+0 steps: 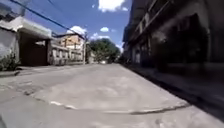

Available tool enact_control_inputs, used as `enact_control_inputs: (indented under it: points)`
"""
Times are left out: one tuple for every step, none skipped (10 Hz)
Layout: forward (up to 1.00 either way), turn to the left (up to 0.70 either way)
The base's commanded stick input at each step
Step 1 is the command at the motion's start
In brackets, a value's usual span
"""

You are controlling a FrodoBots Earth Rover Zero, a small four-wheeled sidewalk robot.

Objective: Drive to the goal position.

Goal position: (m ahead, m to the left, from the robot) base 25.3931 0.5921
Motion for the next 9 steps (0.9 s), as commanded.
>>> enact_control_inputs:
  points:
    - [1.0,0.03]
    - [1.0,0.03]
    - [1.0,0.03]
    - [1.0,0.03]
    - [1.0,0.03]
    - [1.0,0.03]
    - [1.0,0.03]
    - [1.0,0.03]
    - [1.0,0.03]
